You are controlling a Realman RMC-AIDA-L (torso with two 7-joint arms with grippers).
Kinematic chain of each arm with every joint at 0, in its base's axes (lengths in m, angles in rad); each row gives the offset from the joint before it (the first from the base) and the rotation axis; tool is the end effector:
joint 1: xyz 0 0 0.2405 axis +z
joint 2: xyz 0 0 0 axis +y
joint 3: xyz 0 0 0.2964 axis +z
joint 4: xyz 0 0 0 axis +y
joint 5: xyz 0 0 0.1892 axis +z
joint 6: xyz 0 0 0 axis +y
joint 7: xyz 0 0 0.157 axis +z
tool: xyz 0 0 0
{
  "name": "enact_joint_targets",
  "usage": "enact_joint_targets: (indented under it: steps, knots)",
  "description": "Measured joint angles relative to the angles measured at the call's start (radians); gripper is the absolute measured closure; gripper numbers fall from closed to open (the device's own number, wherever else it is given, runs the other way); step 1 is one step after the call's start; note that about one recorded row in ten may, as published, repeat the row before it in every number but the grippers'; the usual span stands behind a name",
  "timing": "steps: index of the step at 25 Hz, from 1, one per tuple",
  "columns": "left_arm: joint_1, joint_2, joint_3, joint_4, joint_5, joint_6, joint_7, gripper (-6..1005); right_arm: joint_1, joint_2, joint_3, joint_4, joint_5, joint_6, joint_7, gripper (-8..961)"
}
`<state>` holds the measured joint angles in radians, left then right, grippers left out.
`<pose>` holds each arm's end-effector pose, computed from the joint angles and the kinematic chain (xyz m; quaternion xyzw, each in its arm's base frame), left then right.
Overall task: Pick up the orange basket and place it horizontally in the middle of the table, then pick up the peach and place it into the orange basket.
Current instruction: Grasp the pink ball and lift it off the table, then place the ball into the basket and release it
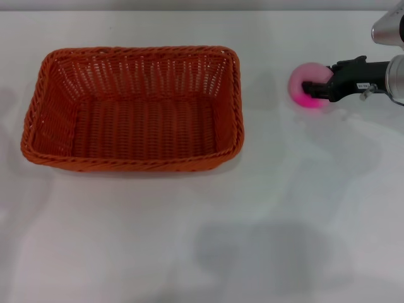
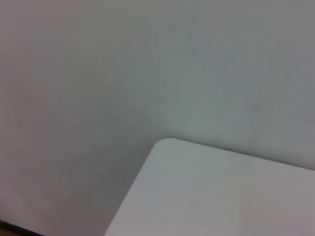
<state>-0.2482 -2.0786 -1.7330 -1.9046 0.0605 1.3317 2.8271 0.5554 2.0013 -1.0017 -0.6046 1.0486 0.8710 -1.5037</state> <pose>-0.2709 0.3356 0.1077 -0.5980 -0.5318 0.0102 0.5996 0.3496 0.3977 -0.0201 -0.8973 0.3026 0.0097 0.3211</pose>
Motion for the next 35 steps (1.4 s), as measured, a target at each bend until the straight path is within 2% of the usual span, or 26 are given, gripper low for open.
enact_joint_targets:
  steps: [6, 11, 20, 27, 35]
  knots:
    - [-0.002, 0.0, -0.002, 0.005, 0.001, -0.001, 0.0, 513, 0.001, -0.007, 0.002, -0.003, -0.001, 0.025, 0.0, 437]
    - [-0.002, 0.0, -0.002, 0.002, 0.004, -0.002, 0.0, 513, 0.001, -0.007, 0.009, -0.009, -0.001, 0.035, 0.001, 498]
    - [-0.002, 0.002, -0.002, -0.004, 0.007, -0.002, 0.0, 514, -0.071, 0.005, 0.012, -0.174, 0.0, 0.097, 0.039, 557]
    - [-0.002, 0.002, -0.001, -0.002, 0.006, -0.002, 0.0, 514, -0.09, 0.006, 0.014, -0.248, 0.003, 0.123, 0.052, 613]
    - [-0.003, 0.002, 0.003, 0.002, 0.0, -0.002, 0.0, 514, -0.145, 0.008, 0.014, -0.437, 0.072, 0.247, 0.065, 681]
